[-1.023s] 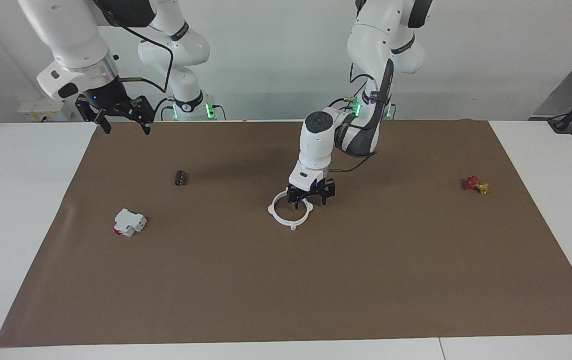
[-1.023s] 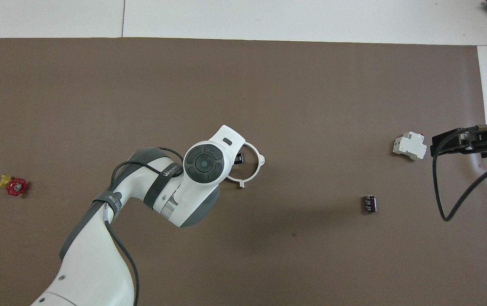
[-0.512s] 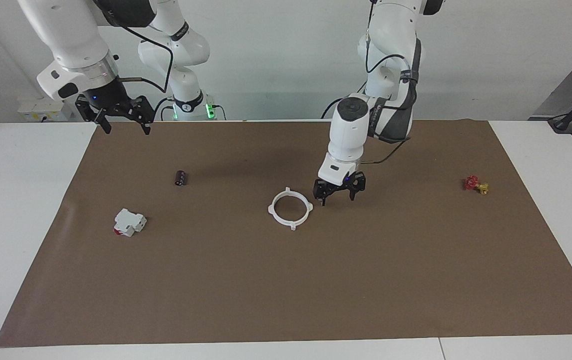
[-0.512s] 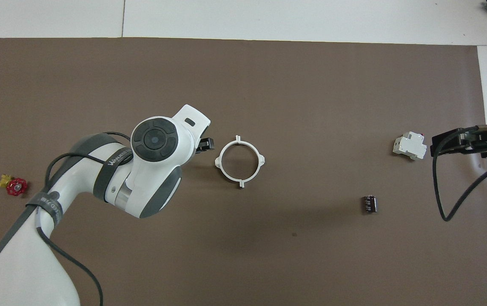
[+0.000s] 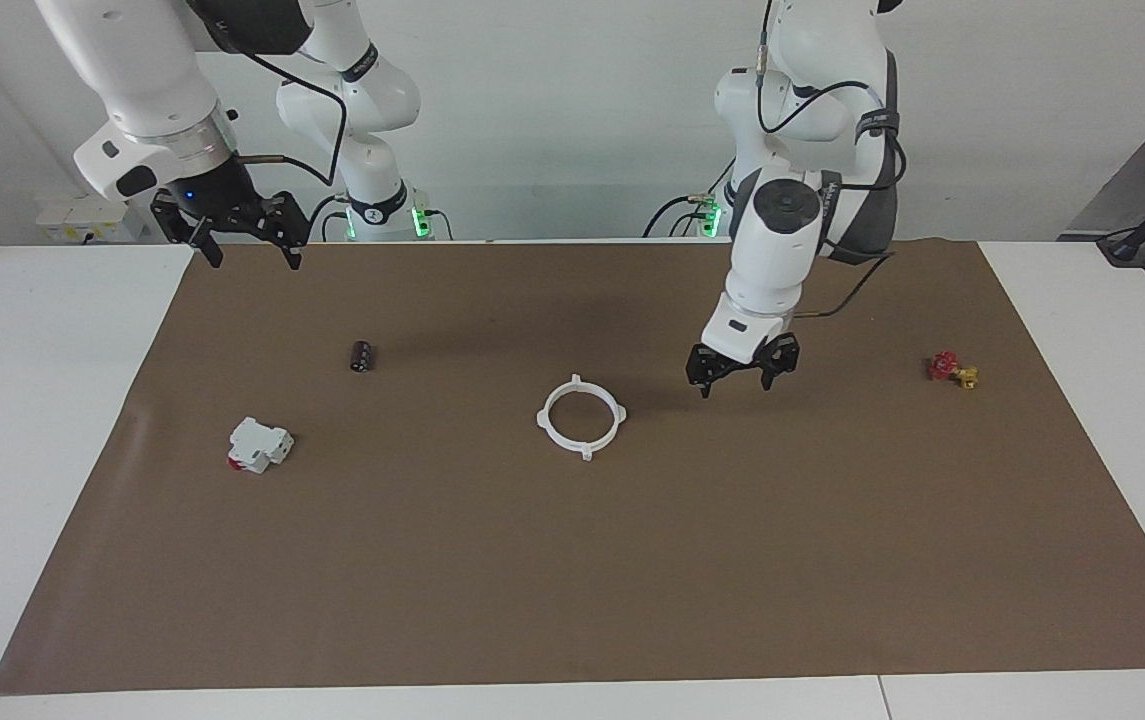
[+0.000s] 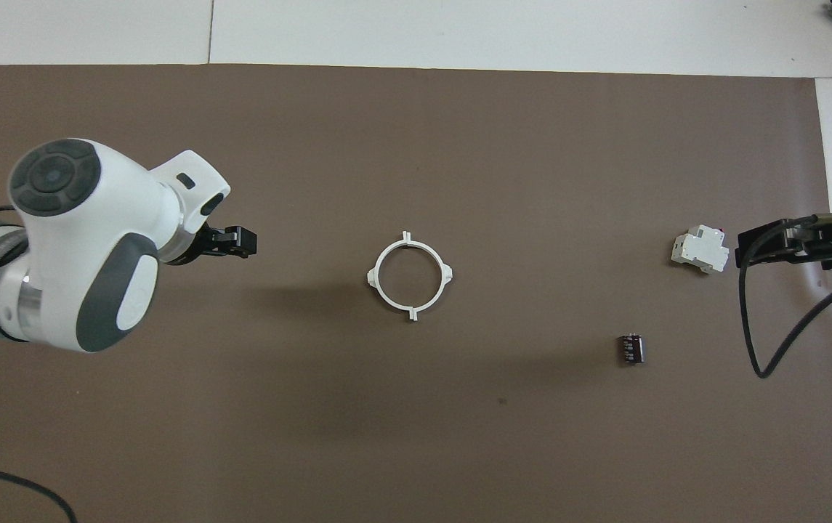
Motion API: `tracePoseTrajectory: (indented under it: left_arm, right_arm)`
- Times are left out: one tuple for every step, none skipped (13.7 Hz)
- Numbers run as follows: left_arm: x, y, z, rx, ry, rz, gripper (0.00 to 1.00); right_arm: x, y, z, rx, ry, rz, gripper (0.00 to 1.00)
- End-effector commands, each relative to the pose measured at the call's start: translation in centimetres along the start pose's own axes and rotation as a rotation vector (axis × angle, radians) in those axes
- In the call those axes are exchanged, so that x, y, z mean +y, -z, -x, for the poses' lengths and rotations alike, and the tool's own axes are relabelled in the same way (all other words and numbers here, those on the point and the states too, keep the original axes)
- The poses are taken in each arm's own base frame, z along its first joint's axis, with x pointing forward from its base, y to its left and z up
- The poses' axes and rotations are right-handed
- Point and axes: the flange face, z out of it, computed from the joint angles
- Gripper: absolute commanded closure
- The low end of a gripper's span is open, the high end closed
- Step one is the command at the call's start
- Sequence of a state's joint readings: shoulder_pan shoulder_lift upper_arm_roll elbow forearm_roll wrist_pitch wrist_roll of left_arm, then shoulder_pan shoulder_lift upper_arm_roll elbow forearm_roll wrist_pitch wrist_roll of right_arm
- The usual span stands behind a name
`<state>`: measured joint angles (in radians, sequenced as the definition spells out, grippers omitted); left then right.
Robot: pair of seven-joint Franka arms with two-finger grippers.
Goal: Assemble drain pipe with both arms
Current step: 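Open the left gripper and withdraw it from the ring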
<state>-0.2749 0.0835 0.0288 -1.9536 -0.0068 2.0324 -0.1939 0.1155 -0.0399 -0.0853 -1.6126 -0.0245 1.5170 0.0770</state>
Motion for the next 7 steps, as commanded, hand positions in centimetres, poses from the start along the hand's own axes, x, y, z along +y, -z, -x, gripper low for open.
tracePoseTrajectory:
  left_arm:
    - [-5.3, 2.2, 1.4, -0.050, -0.051, 0.024, 0.00]
    - [-6.9, 3.1, 1.8, -0.056, -0.070, 0.027, 0.00]
    - [-8.5, 4.0, 2.2, -0.056, -0.070, 0.033, 0.00]
    - [-10.5, 4.9, 2.5, -0.049, -0.054, 0.036, 0.00]
    - [-11.6, 6.1, 2.8, -0.033, -0.062, 0.037, 0.00]
    - [-12.8, 7.2, 3.2, -0.022, -0.087, 0.038, 0.00]
    - [-14.1, 8.8, 3.3, 0.002, -0.111, 0.037, 0.00]
  right_arm:
    - [0.1, 0.2, 0.4, 0.013, 0.014, -0.019, 0.00]
    - [0.1, 0.2, 0.4, 0.013, 0.014, -0.019, 0.00]
    - [0.1, 0.2, 0.4, 0.013, 0.014, -0.019, 0.00]
    - [0.0, 0.2, 0.4, 0.013, 0.015, -0.018, 0.00]
    - [0.0, 0.2, 0.4, 0.013, 0.016, -0.019, 0.00]
    - [0.1, 0.2, 0.4, 0.013, 0.014, -0.019, 0.00]
    - [0.0, 0.2, 0.4, 0.013, 0.016, -0.019, 0.00]
